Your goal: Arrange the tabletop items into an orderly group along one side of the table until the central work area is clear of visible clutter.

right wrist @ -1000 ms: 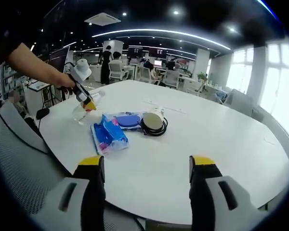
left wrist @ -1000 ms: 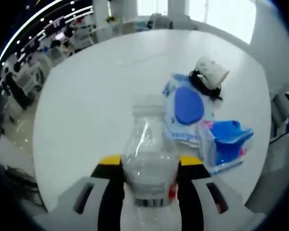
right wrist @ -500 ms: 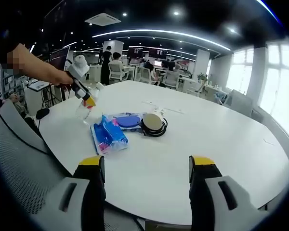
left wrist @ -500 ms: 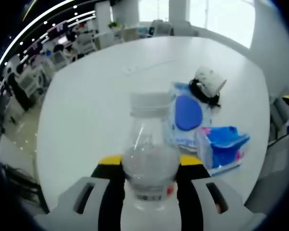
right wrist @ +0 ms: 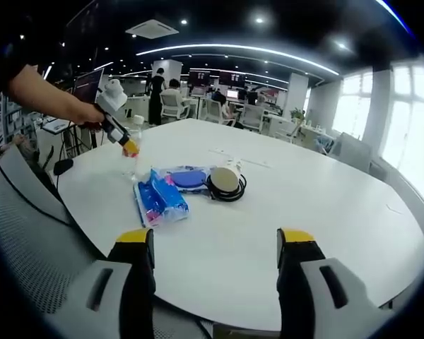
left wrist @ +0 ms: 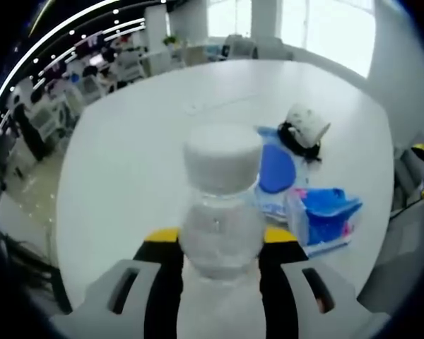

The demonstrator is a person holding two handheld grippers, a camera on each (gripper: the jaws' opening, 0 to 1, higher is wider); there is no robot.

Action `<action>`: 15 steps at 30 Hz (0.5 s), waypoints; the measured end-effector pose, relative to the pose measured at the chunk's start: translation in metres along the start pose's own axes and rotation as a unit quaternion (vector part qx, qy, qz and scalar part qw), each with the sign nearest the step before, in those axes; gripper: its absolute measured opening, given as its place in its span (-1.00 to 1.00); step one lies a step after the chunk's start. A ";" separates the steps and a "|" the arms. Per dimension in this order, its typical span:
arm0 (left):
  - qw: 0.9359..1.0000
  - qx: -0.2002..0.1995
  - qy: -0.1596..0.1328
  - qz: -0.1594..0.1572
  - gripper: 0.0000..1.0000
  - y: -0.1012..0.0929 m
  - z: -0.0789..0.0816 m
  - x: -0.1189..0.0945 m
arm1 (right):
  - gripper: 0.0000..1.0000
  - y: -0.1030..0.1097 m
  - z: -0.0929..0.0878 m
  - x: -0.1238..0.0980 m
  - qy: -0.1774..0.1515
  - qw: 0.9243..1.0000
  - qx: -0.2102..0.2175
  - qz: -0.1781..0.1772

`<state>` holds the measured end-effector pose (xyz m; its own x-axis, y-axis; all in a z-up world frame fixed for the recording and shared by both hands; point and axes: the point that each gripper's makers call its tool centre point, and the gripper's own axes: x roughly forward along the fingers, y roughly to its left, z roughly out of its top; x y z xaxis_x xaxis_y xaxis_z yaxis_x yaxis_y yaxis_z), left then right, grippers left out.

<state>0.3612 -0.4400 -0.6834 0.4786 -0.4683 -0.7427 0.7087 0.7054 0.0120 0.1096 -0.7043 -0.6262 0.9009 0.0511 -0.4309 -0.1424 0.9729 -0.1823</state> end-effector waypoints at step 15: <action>1.000 -0.017 -0.004 0.001 -0.21 0.002 -0.011 -0.007 | 0.48 0.004 0.000 0.000 -0.001 1.000 0.004 0.012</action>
<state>0.3537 -0.4295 -0.6850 0.4837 -0.4707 -0.7379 0.6898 0.7239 -0.0097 0.1090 -0.7005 -0.6275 0.8979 0.0739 -0.4340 -0.1601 0.9731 -0.1656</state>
